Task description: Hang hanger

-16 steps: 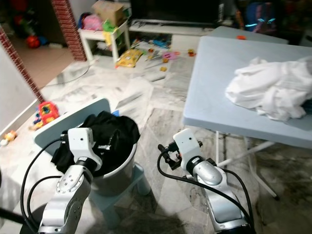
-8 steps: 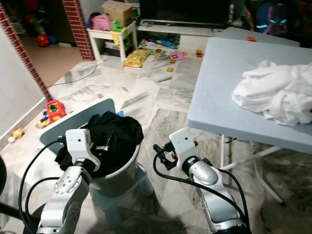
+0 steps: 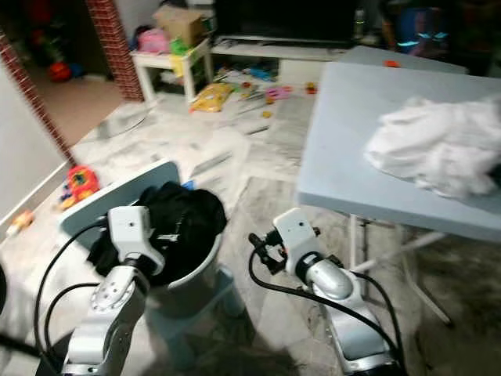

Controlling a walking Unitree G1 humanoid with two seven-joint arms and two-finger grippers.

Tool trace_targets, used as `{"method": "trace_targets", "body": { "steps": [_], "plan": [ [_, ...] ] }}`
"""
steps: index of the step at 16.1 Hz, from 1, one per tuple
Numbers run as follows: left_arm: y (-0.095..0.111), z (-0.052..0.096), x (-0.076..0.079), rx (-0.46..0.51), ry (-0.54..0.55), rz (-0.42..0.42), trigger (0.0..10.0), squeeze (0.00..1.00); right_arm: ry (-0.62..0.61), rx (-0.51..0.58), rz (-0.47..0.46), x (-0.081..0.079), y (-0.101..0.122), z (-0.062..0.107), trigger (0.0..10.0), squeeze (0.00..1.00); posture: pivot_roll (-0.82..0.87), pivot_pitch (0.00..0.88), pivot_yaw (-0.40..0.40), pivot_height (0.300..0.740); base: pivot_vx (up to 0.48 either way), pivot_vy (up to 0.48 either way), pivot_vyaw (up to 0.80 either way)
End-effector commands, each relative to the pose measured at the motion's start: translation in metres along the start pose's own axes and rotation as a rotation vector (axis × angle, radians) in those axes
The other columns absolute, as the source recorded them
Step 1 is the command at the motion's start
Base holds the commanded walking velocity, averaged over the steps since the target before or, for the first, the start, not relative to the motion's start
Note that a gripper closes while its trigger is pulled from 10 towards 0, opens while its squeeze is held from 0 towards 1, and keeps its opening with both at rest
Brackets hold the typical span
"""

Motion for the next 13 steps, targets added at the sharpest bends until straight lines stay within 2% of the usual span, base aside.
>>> {"method": "trace_targets", "body": {
  "steps": [1, 3, 10, 13],
  "plan": [
    [-0.0004, 0.0007, -0.0039, -0.004, 0.018, 0.006, 10.0, 0.0, 0.008, 0.05, 0.011, -0.0023, 0.0129, -0.0011, 10.0, 0.0, -0.13, 0.027, -0.009, 0.74, 0.251, 0.0, 0.8],
    [-0.0007, 0.0009, -0.0037, -0.004, 0.018, 0.007, 10.0, 0.0, 0.008, 0.047, 0.006, -0.0028, 0.0122, -0.0013, 10.0, 0.0, -0.13, 0.026, -0.01, 0.74, 0.264, 0.0, 0.67],
    [-0.0025, 0.0009, -0.0035, -0.015, 0.017, 0.01, 10.0, 0.0, 0.006, 0.046, 0.007, -0.0027, 0.0122, -0.0011, 10.0, 0.0, -0.13, 0.029, -0.008, 0.74, 0.26, 0.0, 0.0],
    [-0.0061, -0.0001, -0.0052, -0.041, 0.033, 0.003, 10.0, 0.0, 0.007, 0.045, 0.01, -0.003, 0.0125, -0.0014, 10.0, 0.0, -0.13, 0.03, -0.008, 0.74, 0.0, 0.0, 0.0]
  ]
}}
Point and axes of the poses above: a point about 5 cm out from each wrist's last joint towards the gripper, its own z axis pointing back from the gripper into the wrist, its own y axis along the axis of the wrist's last joint, x = y × z, the point moved 2 cm from there along -z, pointing out of the wrist towards the gripper, and after that the axes turned 10 degrees about z, right-handed, at the moved point
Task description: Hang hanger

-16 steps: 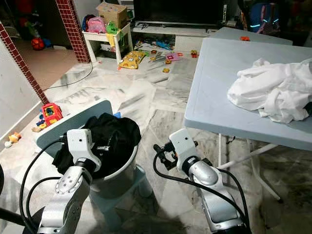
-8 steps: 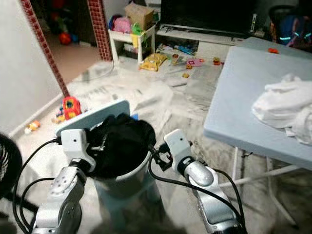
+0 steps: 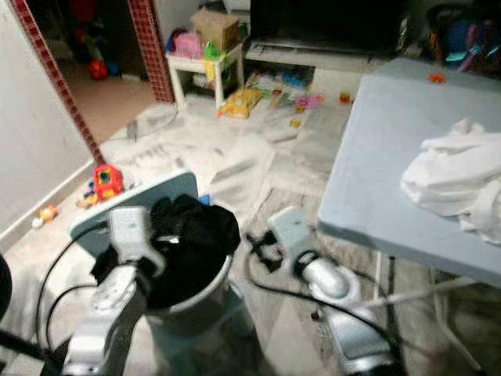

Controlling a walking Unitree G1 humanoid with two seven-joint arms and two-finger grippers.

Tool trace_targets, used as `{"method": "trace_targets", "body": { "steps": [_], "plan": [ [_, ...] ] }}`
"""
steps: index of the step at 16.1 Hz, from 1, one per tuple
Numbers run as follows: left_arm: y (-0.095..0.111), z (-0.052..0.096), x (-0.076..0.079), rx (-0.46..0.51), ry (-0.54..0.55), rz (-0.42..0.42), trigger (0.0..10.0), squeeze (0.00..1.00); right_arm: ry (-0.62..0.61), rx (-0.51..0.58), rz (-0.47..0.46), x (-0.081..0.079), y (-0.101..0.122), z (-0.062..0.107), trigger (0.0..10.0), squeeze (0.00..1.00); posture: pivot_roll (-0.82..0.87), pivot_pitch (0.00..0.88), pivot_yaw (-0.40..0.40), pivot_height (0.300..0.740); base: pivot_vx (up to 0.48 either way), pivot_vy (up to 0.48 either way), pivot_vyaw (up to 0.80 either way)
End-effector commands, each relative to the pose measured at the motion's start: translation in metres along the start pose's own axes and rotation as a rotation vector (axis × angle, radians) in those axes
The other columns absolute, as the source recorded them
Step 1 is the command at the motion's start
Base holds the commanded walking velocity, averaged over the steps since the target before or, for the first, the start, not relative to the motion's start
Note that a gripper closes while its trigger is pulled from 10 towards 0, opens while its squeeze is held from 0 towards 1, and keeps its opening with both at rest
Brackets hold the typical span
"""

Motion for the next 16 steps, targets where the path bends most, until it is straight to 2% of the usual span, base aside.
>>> {"method": "trace_targets", "body": {
  "steps": [1, 2, 3, 5, 7, 9, 11, 13, 16],
  "plan": [
    [-0.005, 0.0, -0.006, -0.039, 0.033, -0.004, 10.0, 0.0, 0.009, 0.022, -0.004, -0.004, 0.006, -0.002, 10.0, 0.0, -0.13, 0.03, -0.008, 0.74, 0.0, 0.0, 0.0],
    [-0.01, -0.001, -0.007, -0.071, 0.042, -0.004, 10.0, 0.0, 0.01, 0.022, -0.003, -0.004, 0.006, -0.002, 10.0, 0.0, -0.13, 0.031, -0.009, 0.74, 0.0, 0.0, 0.0],
    [-0.019, -0.003, -0.01, -0.14, 0.063, 0.017, 10.0, 0.0, 0.013, 0.022, 0.0, -0.004, 0.006, -0.001, 10.0, 0.0, -0.13, 0.034, -0.011, 0.74, 0.0, 0.0, 0.0],
    [-0.027, -0.005, -0.016, -0.206, 0.086, 0.063, 10.0, 0.0, 0.021, 0.021, 0.007, -0.004, 0.008, 0.0, 10.0, 0.0, -0.13, 0.041, -0.014, 0.74, 0.0, 0.0, 0.0],
    [-0.036, -0.005, -0.022, -0.283, 0.102, 0.051, 10.0, 0.0, 0.028, 0.036, 0.017, -0.004, 0.015, 0.005, 10.0, 0.0, -0.15, 0.059, -0.019, 0.74, 0.0, 0.0, 0.0],
    [-0.043, 0.001, -0.02, -0.323, 0.11, 0.093, 10.0, 0.0, 0.03, 0.043, 0.01, -0.004, 0.021, 0.017, 10.0, 0.0, -0.17, 0.091, -0.012, 0.74, 0.0, 0.0, 0.0],
    [-0.048, 0.006, -0.017, -0.348, 0.126, 0.137, 10.0, 0.0, 0.035, 0.023, 0.025, -0.005, 0.017, 0.028, 10.0, 0.0, -0.2, 0.122, -0.012, 0.74, 0.0, 0.0, 0.0],
    [-0.05, 0.004, -0.012, -0.363, 0.153, 0.207, 10.0, 0.0, 0.028, -0.005, 0.017, -0.001, 0.014, 0.036, 10.0, 0.0, -0.21, 0.155, -0.022, 0.74, 0.0, 0.0, 0.0],
    [-0.047, 0.006, -0.007, -0.345, 0.183, 0.275, 10.0, 0.0, 0.034, -0.042, 0.028, 0.004, 0.012, 0.045, 10.0, 0.0, -0.22, 0.193, -0.039, 0.74, 0.0, 0.0, 0.0]
  ]
}}
Point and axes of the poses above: a point about 5 cm out from each wrist's last joint towards the gripper, its own z axis pointing back from the gripper into the wrist, its own y axis along the axis of the wrist's last joint, x = y × z, the point moved 2 cm from there along -z, pointing out of the wrist towards the gripper, and after that the axes turned 10 degrees about z, right-handed, at the moved point
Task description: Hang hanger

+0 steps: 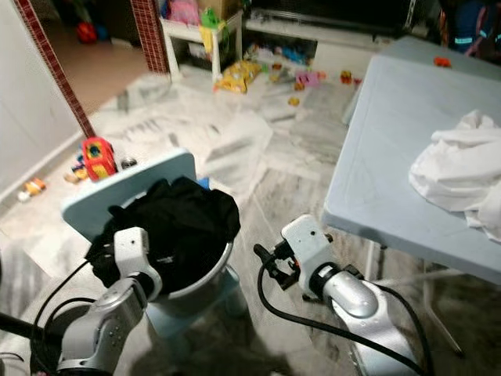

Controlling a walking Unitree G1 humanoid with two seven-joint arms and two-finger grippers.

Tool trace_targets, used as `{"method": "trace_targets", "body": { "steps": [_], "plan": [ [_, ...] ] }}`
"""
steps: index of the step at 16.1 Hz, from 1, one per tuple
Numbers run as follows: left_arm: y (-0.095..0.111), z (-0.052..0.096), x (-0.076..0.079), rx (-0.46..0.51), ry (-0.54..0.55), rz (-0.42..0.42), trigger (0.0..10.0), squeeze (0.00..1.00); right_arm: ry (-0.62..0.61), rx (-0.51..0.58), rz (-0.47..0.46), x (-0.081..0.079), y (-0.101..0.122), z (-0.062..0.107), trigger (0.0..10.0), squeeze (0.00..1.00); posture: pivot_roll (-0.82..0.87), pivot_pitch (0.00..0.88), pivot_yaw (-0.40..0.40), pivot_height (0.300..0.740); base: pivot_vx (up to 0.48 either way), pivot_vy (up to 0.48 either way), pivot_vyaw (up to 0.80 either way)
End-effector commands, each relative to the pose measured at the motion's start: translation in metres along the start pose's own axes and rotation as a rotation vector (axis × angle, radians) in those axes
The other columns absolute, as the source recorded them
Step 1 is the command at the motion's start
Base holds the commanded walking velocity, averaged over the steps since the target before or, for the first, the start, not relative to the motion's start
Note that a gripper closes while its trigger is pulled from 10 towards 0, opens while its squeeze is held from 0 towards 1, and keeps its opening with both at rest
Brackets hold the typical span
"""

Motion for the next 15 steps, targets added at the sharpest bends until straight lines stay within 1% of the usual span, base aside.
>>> {"method": "trace_targets", "body": {
  "steps": [1, 2, 4, 5, 6, 8, 9, 11, 12, 13, 14, 15],
  "plan": [
    [-0.011, 0.001, 0.019, -0.019, -0.037, 0.077, 10.0, 0.0, -0.016, 0.004, -0.008, 0.005, 0.003, 0.005, 10.0, 0.0, -0.22, 0.198, -0.041, 0.74, 0.0, 0.0, 0.0],
    [-0.014, -0.002, 0.016, -0.025, -0.021, 0.083, 10.0, 0.0, -0.019, 0.001, -0.007, 0.005, 0.004, 0.008, 10.0, 0.0, -0.23, 0.206, -0.044, 0.74, 0.0, 0.0, 0.0],
    [-0.015, -0.01, 0.016, -0.043, -0.011, 0.12, 10.0, 0.0, -0.016, -0.013, 0.003, 0.003, 0.006, 0.016, 10.0, 0.0, -0.27, 0.224, -0.045, 0.74, 0.0, 0.0, 0.0],
    [-0.016, -0.017, 0.02, -0.056, -0.018, 0.139, 10.0, 0.0, -0.021, -0.019, 0.009, 0.003, 0.007, 0.02, 10.0, 0.0, -0.29, 0.234, -0.045, 0.74, 0.0, 0.0, 0.0],
    [-0.018, -0.021, 0.023, -0.068, -0.029, 0.156, 10.0, 0.0, -0.027, -0.023, 0.011, 0.004, 0.007, 0.022, 10.0, 0.0, -0.3, 0.241, -0.045, 0.74, 0.0, 0.0, 0.0],
    [-0.021, -0.03, 0.034, -0.08, -0.054, 0.141, 10.0, 0.0, -0.034, -0.026, 0.016, 0.006, 0.009, 0.028, 10.0, 0.0, -0.32, 0.251, -0.045, 0.74, 0.0, 0.0, 0.0],
    [-0.02, -0.038, 0.04, -0.072, -0.075, 0.14, 10.0, 0.0, -0.031, -0.031, 0.03, 0.005, 0.008, 0.03, 10.0, 0.0, -0.32, 0.251, -0.045, 0.74, 0.0, 0.0, 0.0],
    [-0.016, -0.047, 0.043, -0.055, -0.091, 0.134, 10.0, 0.0, -0.032, -0.035, 0.033, 0.004, 0.01, 0.029, 10.0, 0.0, -0.34, 0.247, -0.043, 0.74, 0.0, 0.0, 0.0],
    [-0.015, -0.051, 0.042, -0.051, -0.087, 0.134, 7.2, 0.0, -0.034, -0.031, 0.036, 0.005, 0.012, 0.028, 10.0, 0.0, -0.34, 0.246, -0.042, 0.74, 0.0, 0.0, 0.0],
    [-0.013, -0.053, 0.039, -0.043, -0.08, 0.136, 0.0, 0.0, -0.034, -0.023, 0.041, 0.005, 0.014, 0.025, 10.0, 0.0, -0.34, 0.241, -0.037, 0.74, 0.0, 0.0, 0.0],
    [-0.012, -0.054, 0.037, -0.038, -0.075, 0.138, 0.0, 0.0, -0.033, -0.021, 0.042, 0.005, 0.014, 0.025, 10.0, 0.0, -0.34, 0.24, -0.036, 0.74, 0.0, 0.0, 0.0],
    [-0.007, -0.056, 0.034, -0.016, -0.068, 0.128, 0.0, 0.0, 0.024, 0.002, 0.029, 0.002, 0.017, 0.025, 10.0, 0.0, -0.33, 0.231, -0.031, 0.74, 0.0, 0.0, 0.0]
  ]
}}
Point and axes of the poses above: a point about 5 cm out from each wrist's last joint towards the gripper, its own z axis pointing back from the gripper into the wrist, its own y axis along the axis of the wrist's last joint, x = y × z, the point moved 2 cm from there along -z, pointing out of the wrist towards the gripper, and after that the axes turned 10 degrees about z, right-handed, at the moved point
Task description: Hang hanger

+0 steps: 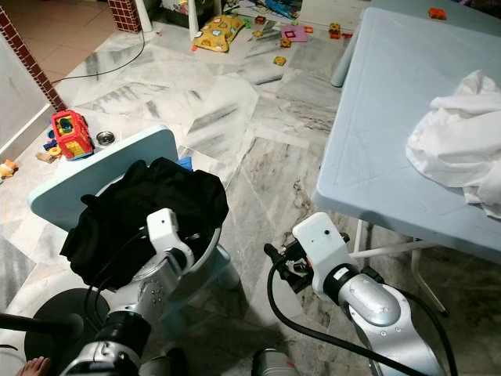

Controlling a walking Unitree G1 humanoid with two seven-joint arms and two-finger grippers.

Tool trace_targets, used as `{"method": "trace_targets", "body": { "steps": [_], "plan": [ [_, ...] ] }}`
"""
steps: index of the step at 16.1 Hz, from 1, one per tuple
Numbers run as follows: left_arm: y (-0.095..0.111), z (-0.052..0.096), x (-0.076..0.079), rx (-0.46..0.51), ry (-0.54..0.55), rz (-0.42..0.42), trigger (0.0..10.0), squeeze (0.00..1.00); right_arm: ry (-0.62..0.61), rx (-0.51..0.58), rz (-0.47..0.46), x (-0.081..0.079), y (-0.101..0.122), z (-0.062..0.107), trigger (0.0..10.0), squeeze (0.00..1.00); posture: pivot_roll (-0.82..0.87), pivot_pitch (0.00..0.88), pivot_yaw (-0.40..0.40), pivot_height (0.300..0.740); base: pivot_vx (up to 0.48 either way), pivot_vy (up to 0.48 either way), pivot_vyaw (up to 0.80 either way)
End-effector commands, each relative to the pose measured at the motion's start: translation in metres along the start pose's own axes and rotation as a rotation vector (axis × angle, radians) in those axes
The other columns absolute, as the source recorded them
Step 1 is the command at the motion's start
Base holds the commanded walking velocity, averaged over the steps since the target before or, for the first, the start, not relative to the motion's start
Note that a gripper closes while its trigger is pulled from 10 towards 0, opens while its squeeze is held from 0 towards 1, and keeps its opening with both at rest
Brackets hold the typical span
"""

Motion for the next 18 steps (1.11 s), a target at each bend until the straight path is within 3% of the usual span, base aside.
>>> {"method": "trace_targets", "body": {
  "steps": [1, 4, 9, 13, 18],
  "plan": [
    [0.0, -0.001, -0.003, 0.008, 0.004, -0.01, 0.0, 0.0, 0.061, 0.023, 0.001, -0.005, 0.003, 0.003, 10.0, 0.0, -0.33, 0.227, -0.029, 0.74, 0.0, 0.0, 0.0],
    [0.005, -0.003, -0.012, 0.043, 0.031, -0.004, 0.0, 0.0, 0.209, 0.059, -0.007, -0.015, 0.008, 0.006, 10.0, 0.0, -0.32, 0.212, -0.021, 0.74, 0.0, 0.0, 0.0],
    [0.031, -0.006, -0.015, 0.14, 0.038, -0.016, 0.0, 0.0, 0.203, 0.056, 0.02, -0.008, 0.004, 0.001, 10.0, 0.0, -0.31, 0.184, -0.003, 0.74, 0.0, 0.0, 0.0],
    [0.049, -0.006, -0.022, 0.17, 0.095, -0.176, 0.0, 0.0, 0.213, 0.066, 0.084, -0.008, 0.006, -0.005, 10.0, 0.0, -0.29, 0.17, -0.006, 0.74, 0.0, 0.0, 0.0],
    [0.053, -0.002, -0.018, 0.164, 0.042, -0.203, 0.0, 0.0, 0.237, 0.082, 0.135, -0.011, 0.007, -0.01, 10.0, 0.0, -0.27, 0.151, -0.004, 0.74, 0.0, 0.0, 0.0]
  ]
}}
Point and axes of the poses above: a point about 5 cm out from each wrist's last joint towards the gripper, its own z axis pointing back from the gripper into the wrist, its own y axis along the axis of the wrist's last joint, x = y × z, the point moved 2 cm from there along -z, pointing out of the wrist towards the gripper, and after that the axes turned 10 degrees about z, right-handed, at the moved point
